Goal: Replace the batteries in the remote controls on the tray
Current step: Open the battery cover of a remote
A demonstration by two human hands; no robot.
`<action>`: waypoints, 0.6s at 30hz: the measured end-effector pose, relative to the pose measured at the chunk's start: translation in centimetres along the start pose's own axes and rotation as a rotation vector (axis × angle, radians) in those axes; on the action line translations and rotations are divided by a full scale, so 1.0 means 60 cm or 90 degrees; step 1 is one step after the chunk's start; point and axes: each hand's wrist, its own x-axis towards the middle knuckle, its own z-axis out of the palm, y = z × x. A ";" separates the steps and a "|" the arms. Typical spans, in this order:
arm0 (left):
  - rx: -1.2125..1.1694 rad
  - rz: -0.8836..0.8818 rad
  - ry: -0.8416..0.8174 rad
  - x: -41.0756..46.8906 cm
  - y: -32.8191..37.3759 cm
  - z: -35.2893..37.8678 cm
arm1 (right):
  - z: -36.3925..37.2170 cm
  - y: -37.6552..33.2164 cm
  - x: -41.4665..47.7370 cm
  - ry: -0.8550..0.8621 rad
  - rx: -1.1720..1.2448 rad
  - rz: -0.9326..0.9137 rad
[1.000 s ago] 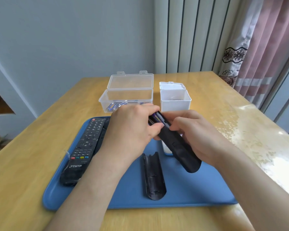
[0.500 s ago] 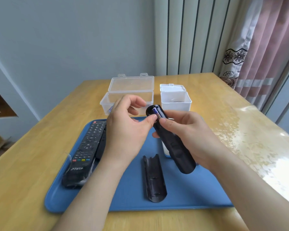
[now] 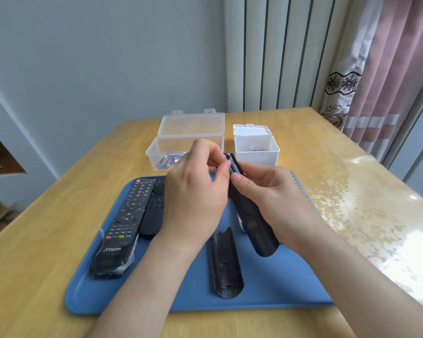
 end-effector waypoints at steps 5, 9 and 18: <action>0.030 0.000 -0.008 0.003 -0.004 0.003 | 0.006 0.009 0.002 0.009 0.001 -0.015; 0.038 0.008 -0.026 0.006 -0.009 0.008 | 0.009 0.009 0.001 0.000 0.049 -0.023; 0.049 0.018 -0.040 0.009 -0.011 0.009 | 0.017 0.010 -0.002 0.005 0.066 -0.017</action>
